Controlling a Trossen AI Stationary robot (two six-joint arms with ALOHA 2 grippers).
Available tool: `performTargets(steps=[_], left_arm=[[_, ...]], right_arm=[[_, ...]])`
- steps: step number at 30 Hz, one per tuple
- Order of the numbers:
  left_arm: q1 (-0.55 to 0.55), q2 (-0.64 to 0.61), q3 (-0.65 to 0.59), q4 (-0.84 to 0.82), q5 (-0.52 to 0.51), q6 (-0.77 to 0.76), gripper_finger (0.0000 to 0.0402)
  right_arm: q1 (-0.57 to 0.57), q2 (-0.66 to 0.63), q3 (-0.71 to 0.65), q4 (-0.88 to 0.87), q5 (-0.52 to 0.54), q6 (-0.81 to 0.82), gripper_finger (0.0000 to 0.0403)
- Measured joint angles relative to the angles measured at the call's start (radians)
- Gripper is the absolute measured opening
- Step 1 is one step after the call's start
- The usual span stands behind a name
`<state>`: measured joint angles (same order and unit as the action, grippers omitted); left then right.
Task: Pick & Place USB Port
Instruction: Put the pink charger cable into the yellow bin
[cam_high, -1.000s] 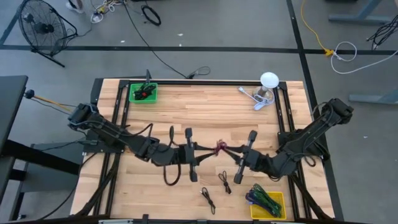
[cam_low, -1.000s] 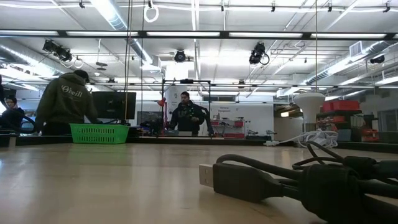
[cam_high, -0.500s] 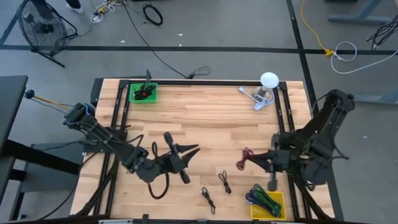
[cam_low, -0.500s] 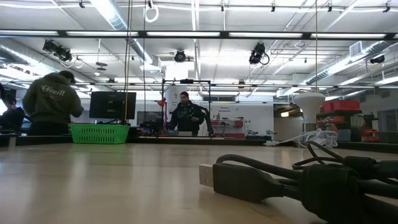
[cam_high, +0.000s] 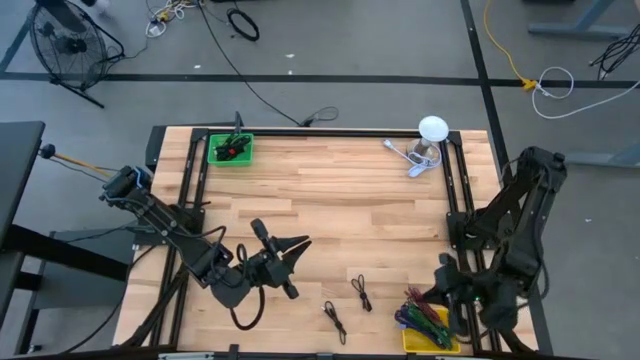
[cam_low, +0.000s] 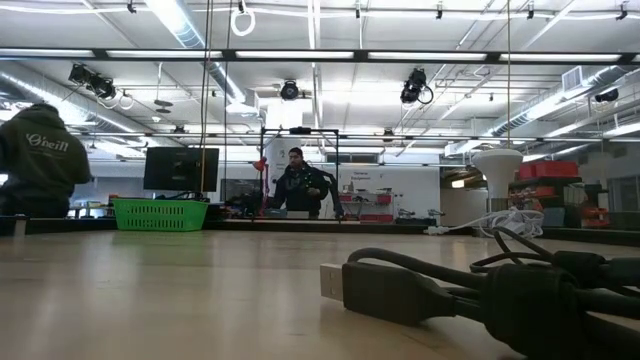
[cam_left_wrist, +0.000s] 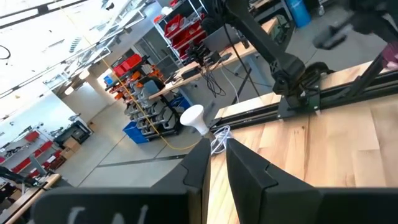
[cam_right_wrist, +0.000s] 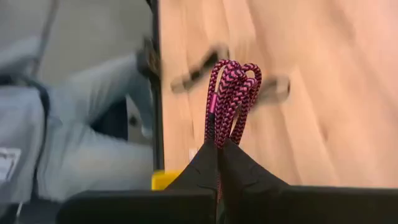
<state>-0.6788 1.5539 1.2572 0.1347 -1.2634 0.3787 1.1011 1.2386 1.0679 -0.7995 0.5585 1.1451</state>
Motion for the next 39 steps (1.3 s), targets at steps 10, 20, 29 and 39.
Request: performTargets(steps=[10, 20, 29, 39], left_arm=[[0.000, 0.000, 0.000, -0.023, 0.000, -0.028, 0.0055], [0.000, 0.000, 0.000, -0.076, 0.014, -0.080, 0.0055], [0.000, 0.000, 0.000, -0.087, 0.015, -0.081, 0.0055], [0.000, 0.000, 0.000, -0.087, 0.016, -0.081, 0.0055]], right_arm=[[0.000, 0.142, 0.000, -0.017, -0.191, 0.133, 0.0000], [0.000, 0.208, 0.000, -0.029, -0.221, 0.201, 0.0000], [0.013, 0.247, 0.000, -0.031, -0.237, 0.236, 0.0000], [0.072, 0.247, 0.000, -0.032, -0.184, 0.313, 0.0000]])
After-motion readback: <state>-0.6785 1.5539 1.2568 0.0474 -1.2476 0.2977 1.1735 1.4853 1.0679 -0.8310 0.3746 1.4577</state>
